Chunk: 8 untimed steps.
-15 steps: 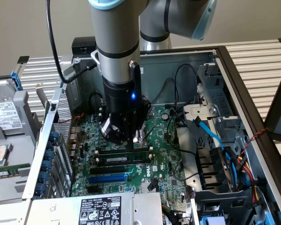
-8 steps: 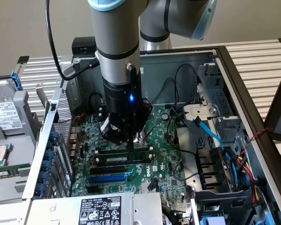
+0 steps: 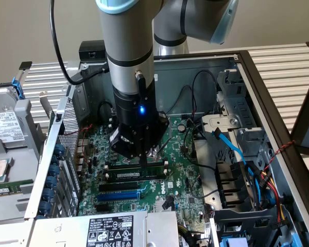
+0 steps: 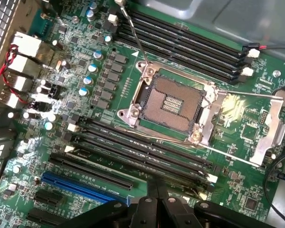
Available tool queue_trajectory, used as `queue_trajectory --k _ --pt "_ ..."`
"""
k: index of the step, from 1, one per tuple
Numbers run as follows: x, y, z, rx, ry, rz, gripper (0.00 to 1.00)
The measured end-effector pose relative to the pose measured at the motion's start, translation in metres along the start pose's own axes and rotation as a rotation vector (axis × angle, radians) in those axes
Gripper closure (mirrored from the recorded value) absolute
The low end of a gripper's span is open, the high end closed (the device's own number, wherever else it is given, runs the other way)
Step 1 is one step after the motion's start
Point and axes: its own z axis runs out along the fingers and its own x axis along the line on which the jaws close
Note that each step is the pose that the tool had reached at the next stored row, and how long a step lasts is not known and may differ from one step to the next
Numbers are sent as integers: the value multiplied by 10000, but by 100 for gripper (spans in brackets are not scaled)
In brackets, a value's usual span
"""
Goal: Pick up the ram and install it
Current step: 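Press down the ram until it locks into place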
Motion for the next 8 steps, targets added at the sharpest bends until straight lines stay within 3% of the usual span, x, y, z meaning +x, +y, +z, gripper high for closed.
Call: queue_trajectory --k 8 --pt "0 0 2 70 -35 1334 89"
